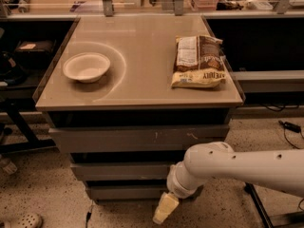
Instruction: Open middle drawer
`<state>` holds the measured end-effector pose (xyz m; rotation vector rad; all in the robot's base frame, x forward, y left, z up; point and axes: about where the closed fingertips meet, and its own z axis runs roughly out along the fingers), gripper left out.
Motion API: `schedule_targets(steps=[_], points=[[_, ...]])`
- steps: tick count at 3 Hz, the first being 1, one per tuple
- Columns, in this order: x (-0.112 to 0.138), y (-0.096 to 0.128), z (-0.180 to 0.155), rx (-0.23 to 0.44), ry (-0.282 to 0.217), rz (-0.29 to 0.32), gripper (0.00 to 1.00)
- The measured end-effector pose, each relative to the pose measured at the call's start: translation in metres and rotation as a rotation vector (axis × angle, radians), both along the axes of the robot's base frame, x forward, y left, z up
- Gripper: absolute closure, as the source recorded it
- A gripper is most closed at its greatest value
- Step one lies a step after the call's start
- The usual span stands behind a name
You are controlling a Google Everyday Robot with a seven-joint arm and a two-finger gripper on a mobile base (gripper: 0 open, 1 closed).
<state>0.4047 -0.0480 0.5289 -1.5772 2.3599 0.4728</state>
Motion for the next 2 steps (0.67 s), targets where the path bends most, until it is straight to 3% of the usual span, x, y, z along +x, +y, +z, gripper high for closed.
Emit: schedule_targets(steps=[2], points=[[0.039,-0.006,-0.032,-0.022,-0.056,-0.011,0.0]])
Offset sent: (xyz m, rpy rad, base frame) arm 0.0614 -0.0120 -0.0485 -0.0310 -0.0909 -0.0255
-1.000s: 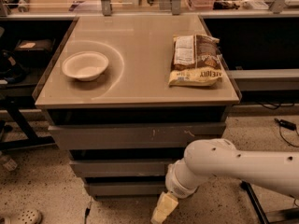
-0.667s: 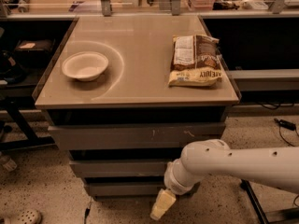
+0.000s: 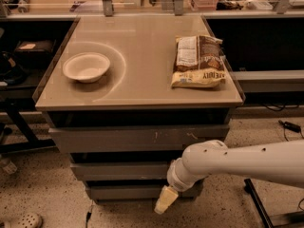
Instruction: Open middle drawer
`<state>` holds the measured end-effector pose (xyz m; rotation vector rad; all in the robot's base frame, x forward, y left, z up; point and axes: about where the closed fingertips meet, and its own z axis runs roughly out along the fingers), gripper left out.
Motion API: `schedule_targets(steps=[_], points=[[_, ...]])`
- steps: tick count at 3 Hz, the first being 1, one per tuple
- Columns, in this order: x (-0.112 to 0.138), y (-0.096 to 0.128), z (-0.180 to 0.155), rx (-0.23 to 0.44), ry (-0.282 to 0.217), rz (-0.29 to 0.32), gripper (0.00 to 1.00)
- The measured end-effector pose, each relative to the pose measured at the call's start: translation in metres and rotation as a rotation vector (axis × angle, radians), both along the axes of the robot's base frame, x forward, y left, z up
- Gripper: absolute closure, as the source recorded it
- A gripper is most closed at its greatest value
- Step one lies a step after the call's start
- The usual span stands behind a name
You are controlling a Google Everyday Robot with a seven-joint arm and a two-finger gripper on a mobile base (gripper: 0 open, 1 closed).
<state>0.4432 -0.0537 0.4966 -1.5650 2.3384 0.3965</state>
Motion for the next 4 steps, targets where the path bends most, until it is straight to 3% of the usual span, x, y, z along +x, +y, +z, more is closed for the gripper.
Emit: schedule_targets(steps=[2,4], points=[[0.031,-0.007,-0.021,-0.001,-0.045,-0.02,0.0],[0.053,-0.004,-0.045,0.023,-0.054,-0.039,0.0]])
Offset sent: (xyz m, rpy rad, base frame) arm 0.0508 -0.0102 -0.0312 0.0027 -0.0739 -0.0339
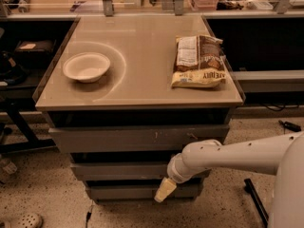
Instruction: Open middle drawer
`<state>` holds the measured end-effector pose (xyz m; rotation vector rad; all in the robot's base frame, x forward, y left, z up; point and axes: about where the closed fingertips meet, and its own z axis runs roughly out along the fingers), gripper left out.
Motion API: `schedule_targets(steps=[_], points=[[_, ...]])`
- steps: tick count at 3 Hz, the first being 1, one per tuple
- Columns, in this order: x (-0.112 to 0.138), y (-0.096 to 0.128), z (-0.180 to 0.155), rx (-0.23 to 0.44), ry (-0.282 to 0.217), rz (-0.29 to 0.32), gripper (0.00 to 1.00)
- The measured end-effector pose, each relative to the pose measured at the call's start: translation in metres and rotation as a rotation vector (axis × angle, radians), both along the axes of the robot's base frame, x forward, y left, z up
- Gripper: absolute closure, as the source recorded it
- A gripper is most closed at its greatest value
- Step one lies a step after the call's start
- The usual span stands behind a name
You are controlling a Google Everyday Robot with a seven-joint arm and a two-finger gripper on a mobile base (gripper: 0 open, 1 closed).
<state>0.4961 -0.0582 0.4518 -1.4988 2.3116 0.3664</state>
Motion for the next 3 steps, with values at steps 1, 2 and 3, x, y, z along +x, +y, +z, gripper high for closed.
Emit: schedule_targets(steps=[1,2,3], points=[[0.009,0.005,-0.012,0.01,-0.001,0.001,0.0],[0.007,0.011,-0.031,0.015,0.019,0.017,0.0],[0.003,0.012,-0.038,0.016,0.036,0.021,0.0]])
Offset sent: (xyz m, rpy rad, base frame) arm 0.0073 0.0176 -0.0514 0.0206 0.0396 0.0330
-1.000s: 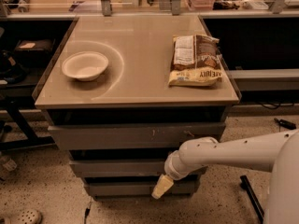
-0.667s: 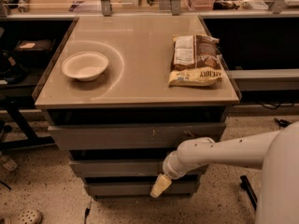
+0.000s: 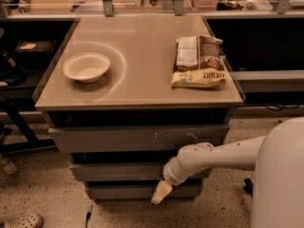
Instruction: Open middle drawer
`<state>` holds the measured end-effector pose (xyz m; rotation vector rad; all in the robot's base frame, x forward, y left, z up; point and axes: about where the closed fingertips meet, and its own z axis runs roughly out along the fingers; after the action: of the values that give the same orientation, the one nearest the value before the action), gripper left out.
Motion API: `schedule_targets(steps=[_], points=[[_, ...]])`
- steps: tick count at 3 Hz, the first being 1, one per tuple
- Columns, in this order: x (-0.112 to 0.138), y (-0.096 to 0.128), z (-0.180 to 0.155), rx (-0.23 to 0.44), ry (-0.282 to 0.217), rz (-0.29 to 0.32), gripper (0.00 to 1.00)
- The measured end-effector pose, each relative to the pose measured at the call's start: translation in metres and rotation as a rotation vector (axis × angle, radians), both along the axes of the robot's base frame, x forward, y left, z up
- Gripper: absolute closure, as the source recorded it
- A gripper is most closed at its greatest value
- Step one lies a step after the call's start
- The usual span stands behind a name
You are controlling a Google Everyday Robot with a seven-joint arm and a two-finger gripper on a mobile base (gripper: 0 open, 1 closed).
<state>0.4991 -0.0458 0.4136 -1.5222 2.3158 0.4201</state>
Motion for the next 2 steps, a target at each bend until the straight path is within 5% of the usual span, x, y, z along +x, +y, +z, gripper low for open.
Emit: schedule_targets(steps=[2], points=[[0.0,0.0,0.0,0.0,0.0,0.0,0.41]])
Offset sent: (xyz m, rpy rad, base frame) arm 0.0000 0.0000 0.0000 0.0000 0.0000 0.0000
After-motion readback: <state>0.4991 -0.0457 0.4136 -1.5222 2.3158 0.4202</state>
